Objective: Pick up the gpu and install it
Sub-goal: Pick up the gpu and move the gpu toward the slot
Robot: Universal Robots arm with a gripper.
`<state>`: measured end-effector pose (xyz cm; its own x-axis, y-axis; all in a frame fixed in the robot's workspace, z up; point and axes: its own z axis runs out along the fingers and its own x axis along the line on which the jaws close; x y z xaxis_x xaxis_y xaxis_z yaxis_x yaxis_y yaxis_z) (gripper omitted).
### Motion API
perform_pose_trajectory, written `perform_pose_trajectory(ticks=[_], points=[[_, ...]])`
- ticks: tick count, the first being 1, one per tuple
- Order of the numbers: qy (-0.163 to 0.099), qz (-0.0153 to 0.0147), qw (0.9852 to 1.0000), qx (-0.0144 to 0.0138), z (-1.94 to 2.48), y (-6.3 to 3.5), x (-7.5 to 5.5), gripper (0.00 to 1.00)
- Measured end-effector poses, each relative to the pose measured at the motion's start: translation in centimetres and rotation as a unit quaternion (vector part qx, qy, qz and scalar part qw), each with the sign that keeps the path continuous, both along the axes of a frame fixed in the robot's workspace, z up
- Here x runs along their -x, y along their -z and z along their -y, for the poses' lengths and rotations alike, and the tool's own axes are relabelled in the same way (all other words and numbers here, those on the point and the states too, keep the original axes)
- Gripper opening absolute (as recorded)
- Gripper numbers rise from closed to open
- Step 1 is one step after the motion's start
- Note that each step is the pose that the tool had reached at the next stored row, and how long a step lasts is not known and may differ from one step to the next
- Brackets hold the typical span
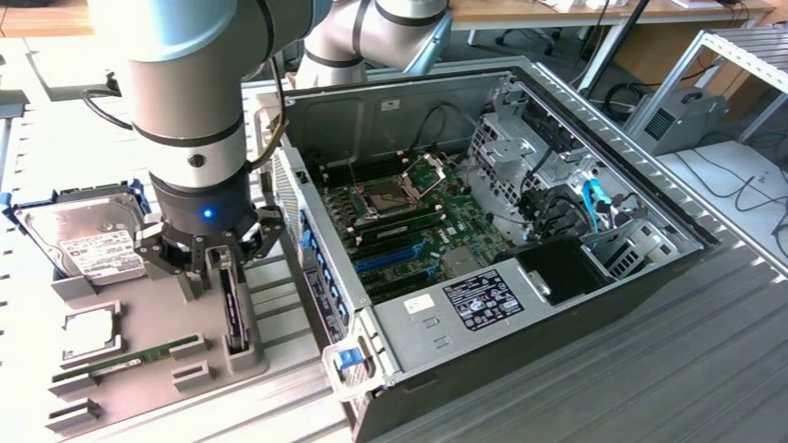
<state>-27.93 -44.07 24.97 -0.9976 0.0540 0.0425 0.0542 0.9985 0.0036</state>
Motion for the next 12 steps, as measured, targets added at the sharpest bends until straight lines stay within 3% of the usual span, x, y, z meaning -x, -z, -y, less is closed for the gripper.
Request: perform_pose_trajectory(ticks=[9,12], points=[[-0.001,-0.0015,1.0000,0.0000,-0.07,0.82,0.1,0.42],[-0.001,-0.0025,1.0000,0.0001,-0.55,1.08,0.0,0.42]])
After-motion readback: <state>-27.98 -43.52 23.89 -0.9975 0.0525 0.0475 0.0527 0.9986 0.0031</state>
